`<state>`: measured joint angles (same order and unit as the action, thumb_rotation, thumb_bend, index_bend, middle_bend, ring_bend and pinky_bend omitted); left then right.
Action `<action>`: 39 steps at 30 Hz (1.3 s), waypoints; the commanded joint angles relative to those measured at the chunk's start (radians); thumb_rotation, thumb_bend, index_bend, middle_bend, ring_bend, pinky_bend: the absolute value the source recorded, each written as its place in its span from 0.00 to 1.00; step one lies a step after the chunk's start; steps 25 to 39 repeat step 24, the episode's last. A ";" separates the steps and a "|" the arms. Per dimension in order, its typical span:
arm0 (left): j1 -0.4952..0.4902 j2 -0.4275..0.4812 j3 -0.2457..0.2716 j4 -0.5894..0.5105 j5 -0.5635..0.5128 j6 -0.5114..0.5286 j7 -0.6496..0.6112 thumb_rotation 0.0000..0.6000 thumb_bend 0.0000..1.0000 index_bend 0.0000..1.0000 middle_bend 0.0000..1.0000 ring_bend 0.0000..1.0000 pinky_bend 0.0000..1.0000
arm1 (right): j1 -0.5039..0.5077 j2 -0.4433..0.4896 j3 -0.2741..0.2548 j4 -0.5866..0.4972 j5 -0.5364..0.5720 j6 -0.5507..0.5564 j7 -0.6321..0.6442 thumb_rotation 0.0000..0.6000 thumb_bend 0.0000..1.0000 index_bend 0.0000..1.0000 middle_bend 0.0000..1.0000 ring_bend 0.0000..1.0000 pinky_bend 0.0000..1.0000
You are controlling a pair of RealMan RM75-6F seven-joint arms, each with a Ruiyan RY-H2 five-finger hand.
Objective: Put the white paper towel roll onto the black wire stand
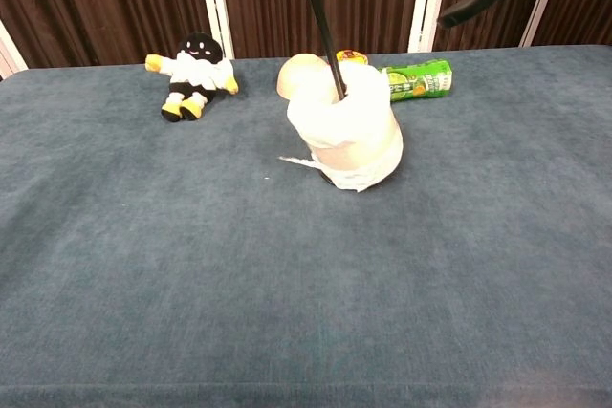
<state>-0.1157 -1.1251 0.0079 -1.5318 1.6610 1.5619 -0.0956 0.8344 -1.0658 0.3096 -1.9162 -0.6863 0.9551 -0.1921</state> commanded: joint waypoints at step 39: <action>0.001 -0.010 0.011 -0.005 0.034 0.010 0.052 1.00 0.44 0.00 0.00 0.00 0.10 | -0.665 -0.207 -0.466 0.325 -0.840 0.731 -0.103 1.00 0.24 0.00 0.00 0.00 0.00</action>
